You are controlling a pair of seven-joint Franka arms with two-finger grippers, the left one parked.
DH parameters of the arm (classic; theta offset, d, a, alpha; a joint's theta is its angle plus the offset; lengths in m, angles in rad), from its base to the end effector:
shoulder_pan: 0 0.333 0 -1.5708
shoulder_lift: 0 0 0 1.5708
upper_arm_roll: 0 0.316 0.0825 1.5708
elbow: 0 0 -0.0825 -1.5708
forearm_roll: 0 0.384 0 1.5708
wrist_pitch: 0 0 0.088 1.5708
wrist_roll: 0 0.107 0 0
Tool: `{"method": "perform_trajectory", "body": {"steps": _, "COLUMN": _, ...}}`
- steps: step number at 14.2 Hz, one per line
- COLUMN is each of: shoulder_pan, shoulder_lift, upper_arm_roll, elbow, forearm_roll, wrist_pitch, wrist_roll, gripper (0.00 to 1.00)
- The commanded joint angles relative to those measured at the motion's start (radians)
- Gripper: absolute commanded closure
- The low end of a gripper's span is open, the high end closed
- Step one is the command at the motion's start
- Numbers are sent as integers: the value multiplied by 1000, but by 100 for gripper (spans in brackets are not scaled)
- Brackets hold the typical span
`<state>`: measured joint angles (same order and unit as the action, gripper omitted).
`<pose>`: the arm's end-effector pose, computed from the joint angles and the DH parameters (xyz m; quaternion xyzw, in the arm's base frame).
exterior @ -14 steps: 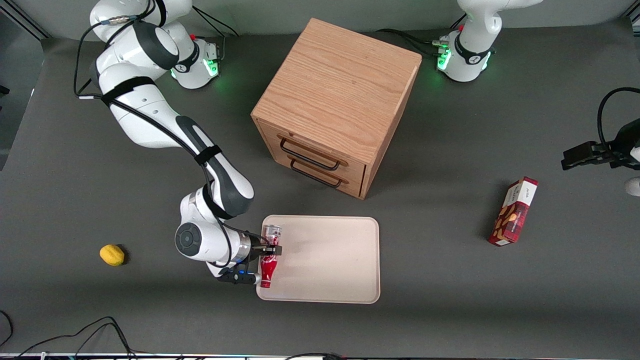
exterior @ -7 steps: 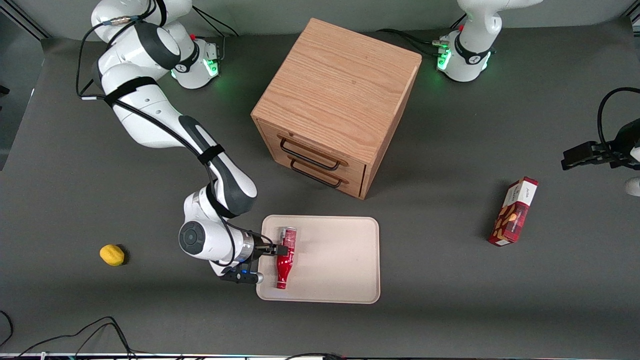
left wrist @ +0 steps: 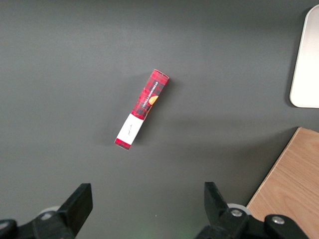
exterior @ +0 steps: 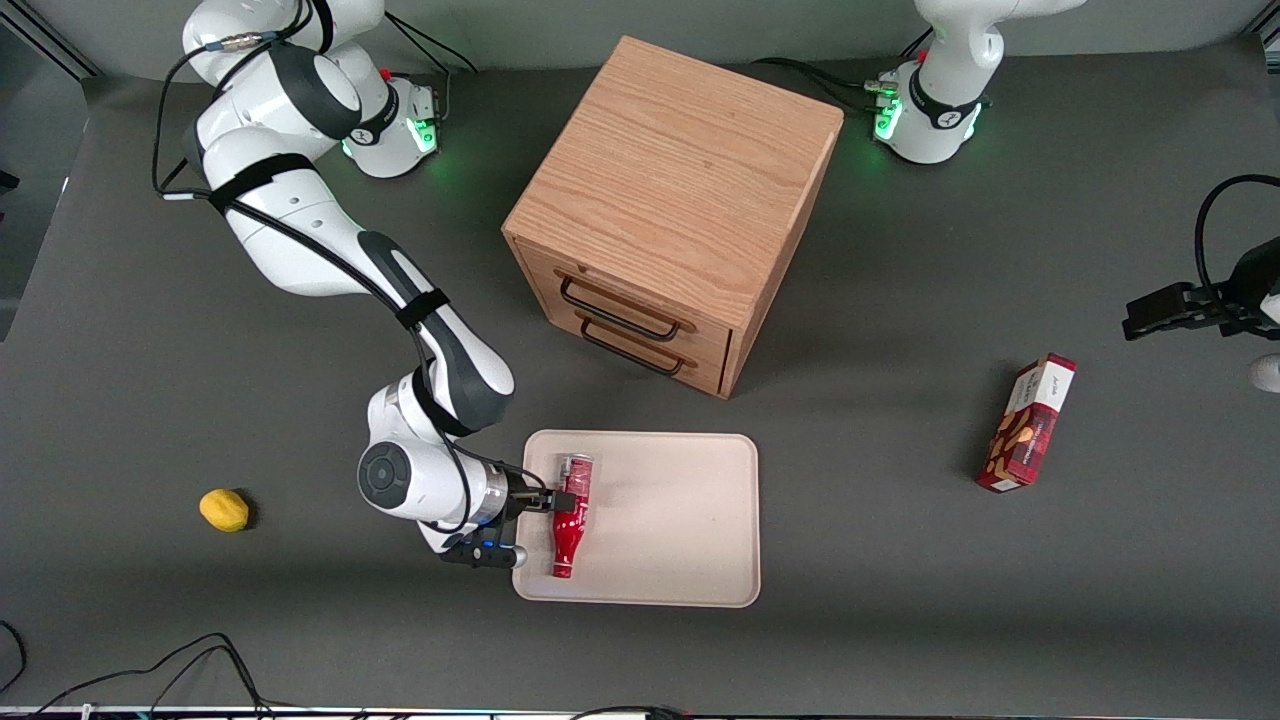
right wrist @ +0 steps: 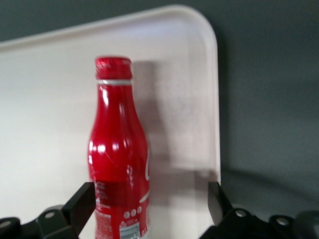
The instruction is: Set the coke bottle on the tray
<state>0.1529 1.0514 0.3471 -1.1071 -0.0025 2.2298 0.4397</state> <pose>0.7245 0.2918 0.2006 -0.9859 0.0605 0.0106 0.1556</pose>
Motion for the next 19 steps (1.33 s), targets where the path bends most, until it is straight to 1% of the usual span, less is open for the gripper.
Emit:
{"method": "perform_trajectory", "body": {"steps": 1, "shoulder_pan": -18, "shoulder_lift": -94, "upper_arm_roll": -2, "elbow": 16, "forearm_roll": -31, "wrist_pitch": -70, "wrist_roll": 16, "gripper": 0}}
{"method": "perform_trajectory", "body": {"steps": 3, "shoulder_pan": -45, "shoulder_lift": -172, "upper_arm_roll": -2, "elbow": 15, "forearm_roll": -56, "wrist_pitch": -143, "wrist_roll": 13, "gripper": 0}}
{"method": "perform_trajectory", "body": {"steps": 6, "shoulder_pan": -81, "shoulder_lift": -316, "upper_arm_roll": -14, "elbow": 4, "forearm_roll": -63, "wrist_pitch": -283, "wrist_roll": 10, "gripper": 0}}
{"method": "perform_trajectory", "body": {"steps": 8, "shoulder_pan": -92, "shoulder_lift": -420, "upper_arm_roll": -69, "elbow": -10, "forearm_roll": -59, "wrist_pitch": -414, "wrist_roll": 8, "gripper": 0}}
{"method": "perform_trajectory", "body": {"steps": 10, "shoulder_pan": -104, "shoulder_lift": -532, "upper_arm_roll": -127, "elbow": -10, "forearm_roll": -51, "wrist_pitch": -578, "wrist_roll": 8, "gripper": 0}}
{"method": "perform_trajectory", "body": {"steps": 12, "shoulder_pan": -104, "shoulder_lift": -643, "upper_arm_roll": -204, "elbow": -22, "forearm_roll": -45, "wrist_pitch": -730, "wrist_roll": 8, "gripper": 0}}
{"method": "perform_trajectory", "body": {"steps": 13, "shoulder_pan": -105, "shoulder_lift": -695, "upper_arm_roll": -221, "elbow": -39, "forearm_roll": -36, "wrist_pitch": -789, "wrist_roll": 2, "gripper": 0}}
{"method": "perform_trajectory", "body": {"steps": 15, "shoulder_pan": -125, "shoulder_lift": -831, "upper_arm_roll": -243, "elbow": -170, "forearm_roll": -34, "wrist_pitch": -811, "wrist_roll": 1, "gripper": 0}}
{"method": "perform_trajectory", "body": {"steps": 17, "shoulder_pan": -124, "shoulder_lift": -971, "upper_arm_roll": -296, "elbow": -349, "forearm_roll": -31, "wrist_pitch": -770, "wrist_roll": 1, "gripper": 0}}
{"method": "perform_trajectory", "body": {"steps": 19, "shoulder_pan": -124, "shoulder_lift": -1063, "upper_arm_roll": -303, "elbow": -471, "forearm_roll": -13, "wrist_pitch": -742, "wrist_roll": -2, "gripper": 0}}
